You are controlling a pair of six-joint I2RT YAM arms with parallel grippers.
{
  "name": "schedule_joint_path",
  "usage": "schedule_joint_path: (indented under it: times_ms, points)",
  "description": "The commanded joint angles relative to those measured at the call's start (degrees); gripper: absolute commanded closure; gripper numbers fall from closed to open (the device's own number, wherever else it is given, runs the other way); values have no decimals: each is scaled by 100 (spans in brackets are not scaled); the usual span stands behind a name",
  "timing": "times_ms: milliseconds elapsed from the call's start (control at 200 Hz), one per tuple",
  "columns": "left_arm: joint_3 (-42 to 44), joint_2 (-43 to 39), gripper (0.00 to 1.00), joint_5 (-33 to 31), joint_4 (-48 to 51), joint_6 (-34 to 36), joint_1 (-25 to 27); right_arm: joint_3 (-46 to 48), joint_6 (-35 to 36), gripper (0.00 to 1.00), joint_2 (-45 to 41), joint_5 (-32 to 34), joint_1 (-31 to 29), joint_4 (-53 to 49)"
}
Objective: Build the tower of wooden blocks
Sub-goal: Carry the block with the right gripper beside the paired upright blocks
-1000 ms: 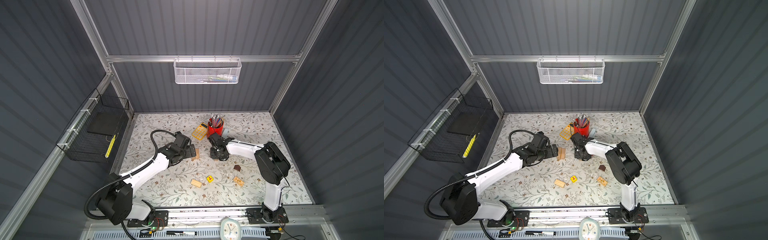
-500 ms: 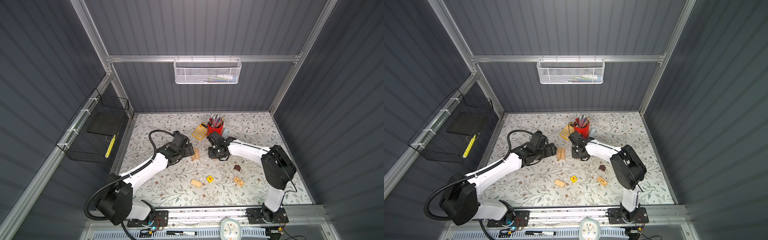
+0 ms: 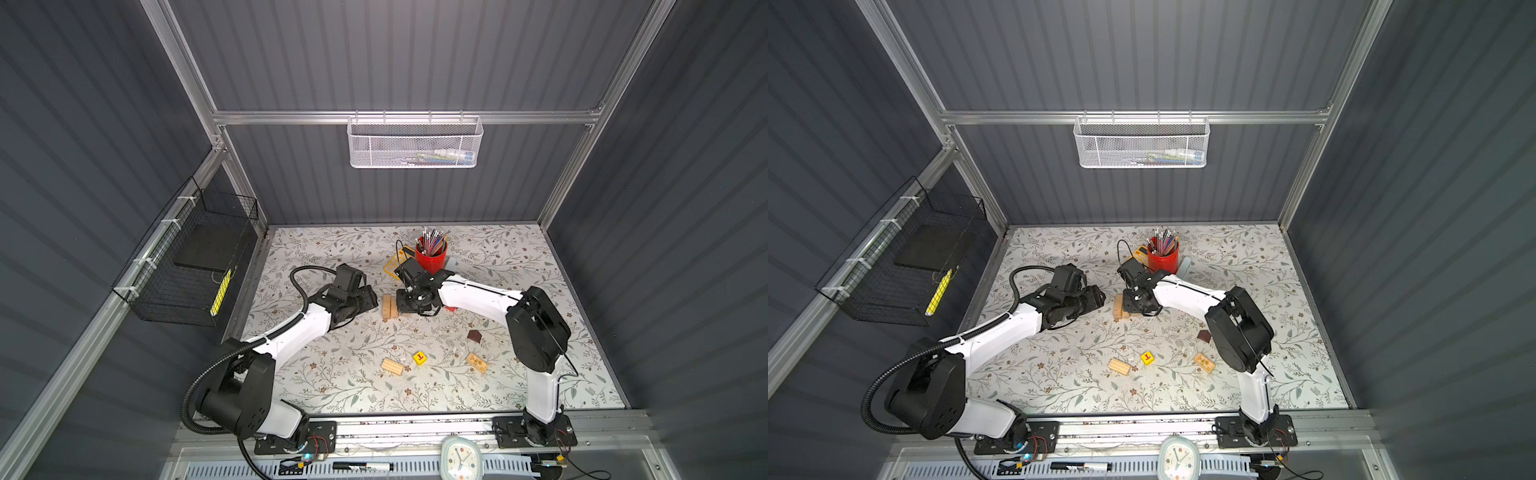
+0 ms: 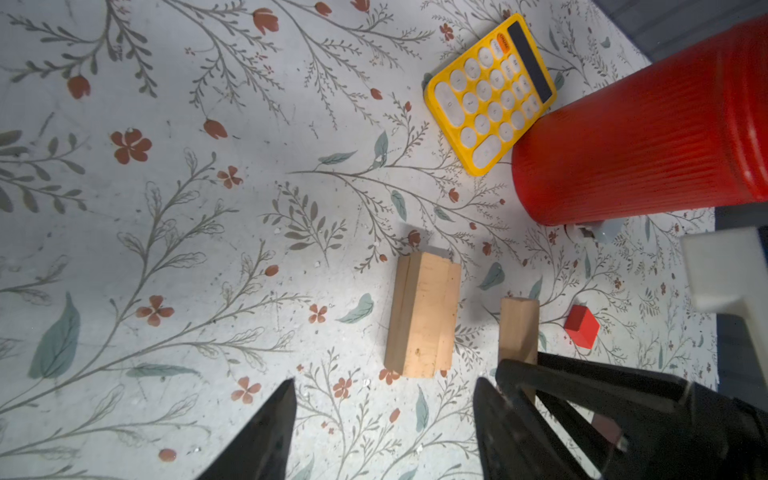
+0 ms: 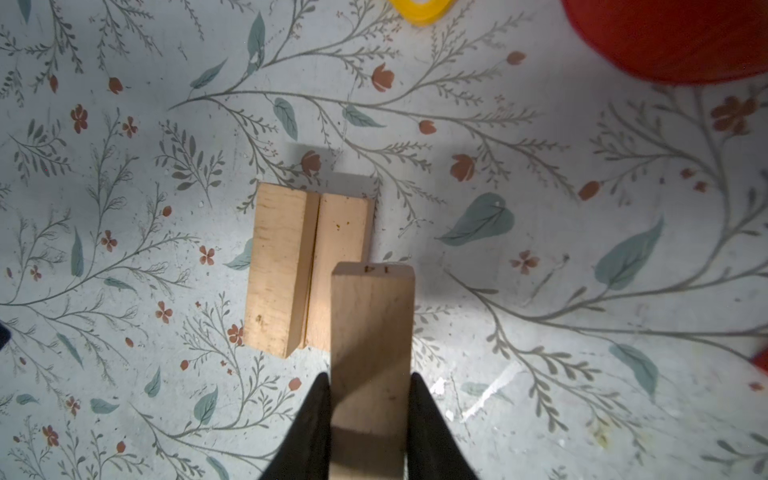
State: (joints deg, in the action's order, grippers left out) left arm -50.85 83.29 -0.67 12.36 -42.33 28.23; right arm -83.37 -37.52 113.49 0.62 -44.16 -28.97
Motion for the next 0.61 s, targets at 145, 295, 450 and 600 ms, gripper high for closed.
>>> schedule_joint_path:
  times_ms: [145,295,450,600]
  points:
    - [158,152,40,183,-190,-141,-55,-417,-177,81,346,-71,-22,-123]
    - [189,160,42,181,-208,-171,-63,-552,-168,82,478,7,-22,-154]
    - [189,146,43,156,-166,-171,-63,-633,-163,82,568,-3,-30,-131]
    - [185,144,43,155,-153,-174,-63,-719,-159,82,661,-1,-22,-156]
